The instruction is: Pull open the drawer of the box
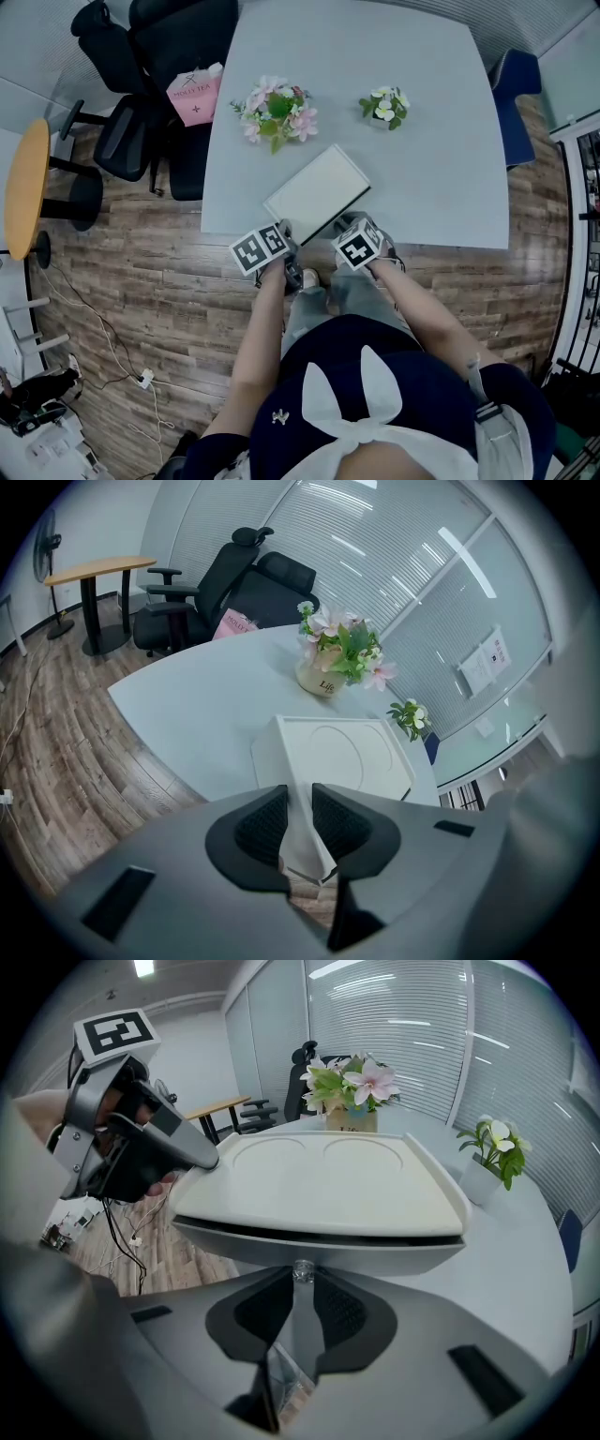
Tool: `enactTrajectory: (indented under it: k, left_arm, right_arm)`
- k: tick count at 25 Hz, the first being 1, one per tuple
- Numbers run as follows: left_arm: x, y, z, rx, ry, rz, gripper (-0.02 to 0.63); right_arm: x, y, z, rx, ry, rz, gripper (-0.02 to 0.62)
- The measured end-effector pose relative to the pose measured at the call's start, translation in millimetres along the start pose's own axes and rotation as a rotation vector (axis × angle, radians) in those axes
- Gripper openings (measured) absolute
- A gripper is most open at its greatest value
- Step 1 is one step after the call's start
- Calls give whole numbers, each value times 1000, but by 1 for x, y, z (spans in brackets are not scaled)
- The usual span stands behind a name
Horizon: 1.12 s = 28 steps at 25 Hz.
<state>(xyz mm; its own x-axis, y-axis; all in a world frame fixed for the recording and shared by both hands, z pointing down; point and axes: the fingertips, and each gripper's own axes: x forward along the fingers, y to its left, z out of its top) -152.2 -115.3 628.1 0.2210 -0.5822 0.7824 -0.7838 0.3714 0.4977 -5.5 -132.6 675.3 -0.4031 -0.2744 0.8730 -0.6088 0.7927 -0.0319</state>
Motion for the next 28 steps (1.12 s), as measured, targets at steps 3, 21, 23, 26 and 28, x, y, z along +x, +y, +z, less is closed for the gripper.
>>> enactTrajectory:
  k: [3,21,23,26,28]
  left_arm:
    - [0,0,0,-1,-4,-3,91]
    - [1,0,0,-4,-9,-6,91]
    - [1,1,0,-3,-11,-7,91]
    - [1,1,0,-5,-13,-11,91]
    - [1,0,0,-5,-13,-13,91]
  right_arm:
    - [-1,0,-3,1,-1,-2,75]
    - [-8,1,-17,3,20,-4,75]
    - [-8,1,-18,6,20,-5,75]
    - [-10,1,-20,9,17,-7,77]
    - [-12,1,-22,12,16,-7,75]
